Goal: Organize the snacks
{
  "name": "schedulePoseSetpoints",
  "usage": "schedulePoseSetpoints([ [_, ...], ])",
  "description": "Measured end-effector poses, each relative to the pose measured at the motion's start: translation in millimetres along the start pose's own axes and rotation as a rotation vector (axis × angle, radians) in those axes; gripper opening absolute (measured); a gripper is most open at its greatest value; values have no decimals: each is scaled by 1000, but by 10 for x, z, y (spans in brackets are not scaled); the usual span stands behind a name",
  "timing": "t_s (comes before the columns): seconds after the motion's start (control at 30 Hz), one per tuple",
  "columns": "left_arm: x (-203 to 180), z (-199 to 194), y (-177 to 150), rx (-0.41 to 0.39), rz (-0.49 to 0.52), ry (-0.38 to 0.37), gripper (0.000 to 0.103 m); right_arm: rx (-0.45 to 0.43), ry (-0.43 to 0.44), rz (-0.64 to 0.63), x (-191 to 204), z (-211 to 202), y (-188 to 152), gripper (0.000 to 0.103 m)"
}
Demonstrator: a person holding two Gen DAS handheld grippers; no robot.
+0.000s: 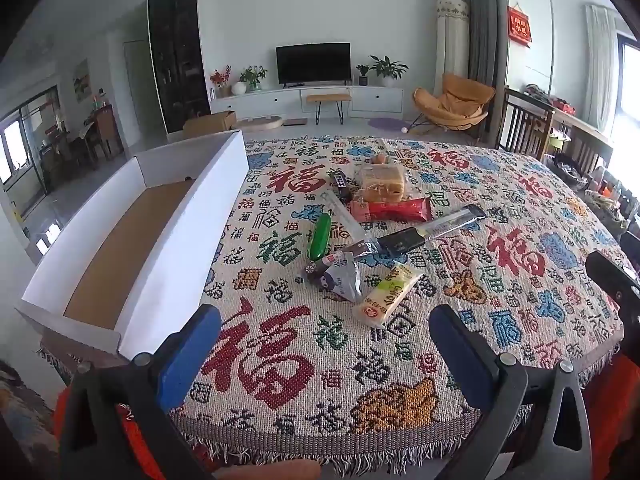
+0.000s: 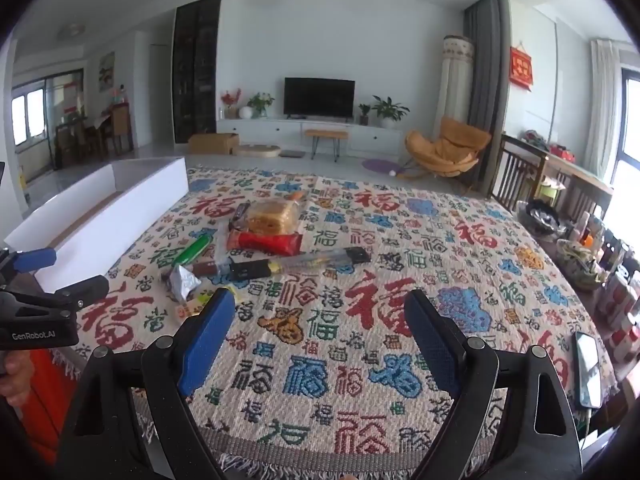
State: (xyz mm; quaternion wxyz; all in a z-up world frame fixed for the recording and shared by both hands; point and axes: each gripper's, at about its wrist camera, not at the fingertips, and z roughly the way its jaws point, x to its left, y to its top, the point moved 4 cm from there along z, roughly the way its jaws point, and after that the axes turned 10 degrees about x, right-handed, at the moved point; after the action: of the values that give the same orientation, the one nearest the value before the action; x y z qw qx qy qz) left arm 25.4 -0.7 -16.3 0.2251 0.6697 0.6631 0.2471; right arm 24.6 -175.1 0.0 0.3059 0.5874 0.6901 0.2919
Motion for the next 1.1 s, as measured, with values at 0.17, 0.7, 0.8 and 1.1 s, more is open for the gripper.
schedulePoseSetpoints([
  [0.17,-1,35,4,8,5,9,103,8,3,-16,13,17,3,89],
  [0.7,-9,115,-15,29,19,24,103,15,4,-20,26,47,-4,89],
  [0.8,-9,129,-19,34,22,25,103,16,4,-19,28,50,-8,89],
  [1.1,-11,157,-36,41,30,37,103,29,9,-15,8,93,-47,89],
])
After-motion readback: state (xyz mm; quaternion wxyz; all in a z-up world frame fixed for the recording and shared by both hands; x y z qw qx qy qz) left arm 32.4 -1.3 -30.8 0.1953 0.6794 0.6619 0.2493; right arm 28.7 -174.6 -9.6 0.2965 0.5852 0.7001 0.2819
